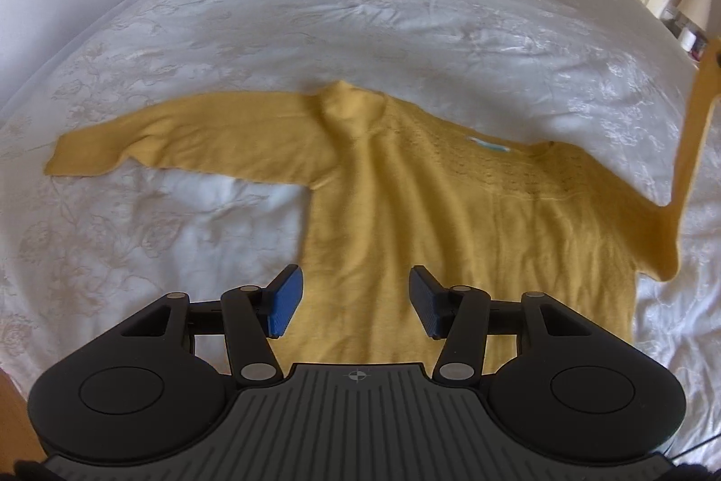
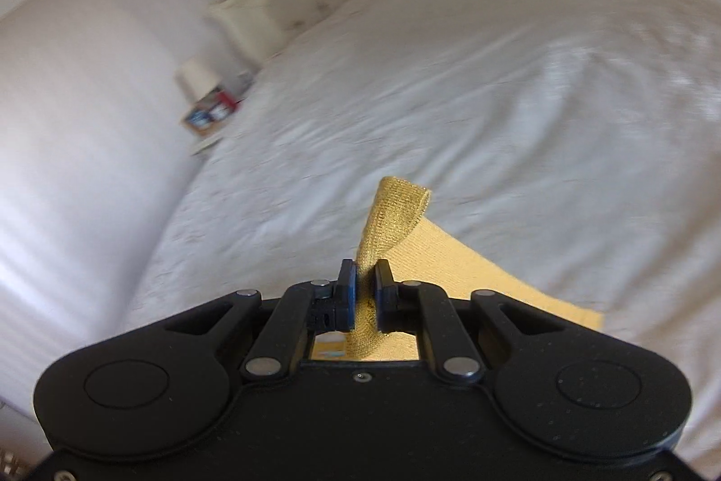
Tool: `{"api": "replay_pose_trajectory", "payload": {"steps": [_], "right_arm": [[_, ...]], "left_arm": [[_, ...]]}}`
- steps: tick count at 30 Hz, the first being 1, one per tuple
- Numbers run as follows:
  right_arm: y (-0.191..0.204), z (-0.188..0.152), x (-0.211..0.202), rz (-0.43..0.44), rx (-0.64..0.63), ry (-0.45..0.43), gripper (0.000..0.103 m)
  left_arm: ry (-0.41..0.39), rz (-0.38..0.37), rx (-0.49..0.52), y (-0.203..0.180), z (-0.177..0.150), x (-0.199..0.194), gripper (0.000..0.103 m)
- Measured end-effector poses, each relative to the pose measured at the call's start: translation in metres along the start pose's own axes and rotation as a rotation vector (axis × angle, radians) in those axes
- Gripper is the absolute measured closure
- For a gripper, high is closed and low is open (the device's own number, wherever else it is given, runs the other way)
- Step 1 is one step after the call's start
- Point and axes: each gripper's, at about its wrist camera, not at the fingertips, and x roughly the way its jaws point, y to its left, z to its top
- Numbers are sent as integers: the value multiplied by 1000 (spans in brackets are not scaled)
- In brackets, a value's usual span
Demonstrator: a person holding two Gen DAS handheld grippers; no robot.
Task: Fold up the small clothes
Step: 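Lift the sleeve with the right gripper and lay it across the sweater body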
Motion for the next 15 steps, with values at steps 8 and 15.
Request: {"api": "replay_pose_trajectory", "payload": {"steps": [8, 15], "right_arm": [[82, -62, 100, 133, -52, 155, 87], [126, -133, 161, 139, -100, 273, 81]], "left_arm": [[27, 50, -54, 62, -8, 3, 52], [40, 72, -54, 90, -5, 11, 52]]}}
